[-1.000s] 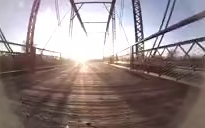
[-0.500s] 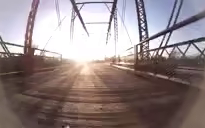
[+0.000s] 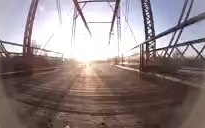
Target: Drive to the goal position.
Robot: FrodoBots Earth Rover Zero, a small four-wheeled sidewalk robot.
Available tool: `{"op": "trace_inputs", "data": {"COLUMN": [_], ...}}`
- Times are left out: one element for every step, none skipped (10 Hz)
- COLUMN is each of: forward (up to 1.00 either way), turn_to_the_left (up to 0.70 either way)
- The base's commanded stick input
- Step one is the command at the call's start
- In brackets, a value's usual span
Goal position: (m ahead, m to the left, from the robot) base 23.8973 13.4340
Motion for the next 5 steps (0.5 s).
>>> {"op": "trace_inputs", "data": {"forward": [0.7,0.7,0.7,0.7,0.7], "turn_to_the_left": [0.14,0.14,0.14,0.14,0.14]}}
